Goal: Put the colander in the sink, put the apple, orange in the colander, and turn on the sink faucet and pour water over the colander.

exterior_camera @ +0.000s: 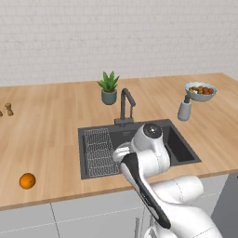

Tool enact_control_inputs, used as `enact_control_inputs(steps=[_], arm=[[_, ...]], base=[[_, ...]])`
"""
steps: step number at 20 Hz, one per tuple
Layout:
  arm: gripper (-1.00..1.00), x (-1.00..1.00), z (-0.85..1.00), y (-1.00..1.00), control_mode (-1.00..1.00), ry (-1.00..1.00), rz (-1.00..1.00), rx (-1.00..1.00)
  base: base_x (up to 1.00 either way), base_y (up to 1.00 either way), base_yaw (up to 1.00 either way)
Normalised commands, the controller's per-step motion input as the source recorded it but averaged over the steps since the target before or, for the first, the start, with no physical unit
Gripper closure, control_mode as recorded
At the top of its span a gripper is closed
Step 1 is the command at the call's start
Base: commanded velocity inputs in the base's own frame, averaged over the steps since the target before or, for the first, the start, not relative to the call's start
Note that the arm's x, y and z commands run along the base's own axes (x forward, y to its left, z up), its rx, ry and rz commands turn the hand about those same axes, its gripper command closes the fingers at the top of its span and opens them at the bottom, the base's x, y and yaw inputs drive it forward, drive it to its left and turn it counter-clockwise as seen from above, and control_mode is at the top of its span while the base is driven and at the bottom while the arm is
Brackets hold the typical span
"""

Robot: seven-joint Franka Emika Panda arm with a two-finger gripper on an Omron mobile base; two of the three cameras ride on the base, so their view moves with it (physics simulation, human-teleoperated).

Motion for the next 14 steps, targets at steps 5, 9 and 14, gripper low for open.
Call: enact_control_inputs(steps=[5,9,14], arm=[[-1.0,0.0,0.28,1.0,-1.0,0.0,0.0,0.02],[-1.0,0.01,0.14,0.99,-1.0,0.0,0.04,0.02],[-1.0,0.08,0.16,0.94,-1.0,0.05,0.14,0.07]], base=[[0.0,0.0,0.0],[0.0,0.0,0.0],[0.0,0.0,0.0]])
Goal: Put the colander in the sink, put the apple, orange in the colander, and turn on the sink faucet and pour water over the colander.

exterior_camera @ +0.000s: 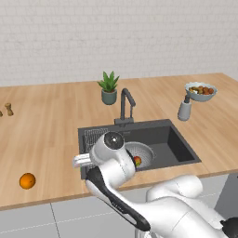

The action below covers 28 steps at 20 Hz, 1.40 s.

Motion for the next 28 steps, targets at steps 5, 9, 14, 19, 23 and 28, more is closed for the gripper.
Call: enact_control_inputs(steps=[5,9,14,19,23,28], arm=[[-1.0,0.05,0.1,0.86,-1.0,0.19,0.22,0.17],[-1.0,0.02,0.0,0.62,-1.0,0.04,0.14,0.19],[-1.0,0.01,-0.02,0.74,-1.0,0.05,0.0,0.04],[-1.0,0.0,0.0,0.56,-1.0,0.28,-0.02,0.0],[-1.0,-0.06,-0.01,0.48,-1.0,0.32,0.0,0.0],[-1.0,-0.08,-0.16,0.36,-1.0,0.33,0.0,-0.04]], base=[[0.0,0.0,0.0],[0.0,0.0,0.0],[0.0,0.0,0.0],[0.0,0.0,0.0],[0.0,0.0,0.0],[0.0,0.0,0.0]])
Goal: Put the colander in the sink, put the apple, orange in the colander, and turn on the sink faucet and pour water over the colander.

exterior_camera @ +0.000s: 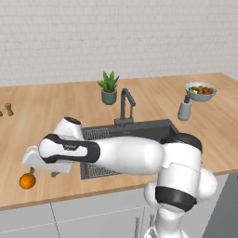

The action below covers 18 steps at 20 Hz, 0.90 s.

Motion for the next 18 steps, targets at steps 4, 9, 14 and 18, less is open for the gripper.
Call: enact_control_inputs(steps=[4,9,14,18], arm=[[-1.0,0.0,-0.25,0.31,-1.0,0.16,0.0,-0.21],[-1.0,0.05,-0.14,0.18,-1.0,0.12,-0.02,-0.26],[-1.0,0.03,-0.1,0.17,-1.0,0.04,-0.05,-0.27],[-1.0,0.08,-0.11,0.11,-1.0,0.0,-0.07,-0.3]], base=[[0.0,0.0,0.0],[0.0,0.0,0.0],[0.0,0.0,0.0],[0.0,0.0,0.0]])
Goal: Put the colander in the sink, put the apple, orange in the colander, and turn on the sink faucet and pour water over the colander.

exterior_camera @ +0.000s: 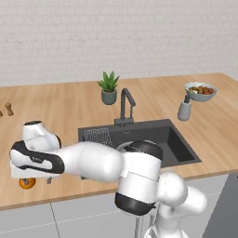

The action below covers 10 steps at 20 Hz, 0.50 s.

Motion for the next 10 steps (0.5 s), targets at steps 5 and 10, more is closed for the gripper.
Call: enact_control_inputs(steps=[5,10], arm=[[-1.0,0.03,-0.06,0.03,-1.0,-0.04,-0.05,-0.26],[-1.0,0.02,-0.02,0.02,-1.0,-0.06,-0.02,-0.15]], base=[[0.0,0.0,0.0],[0.0,0.0,0.0]])
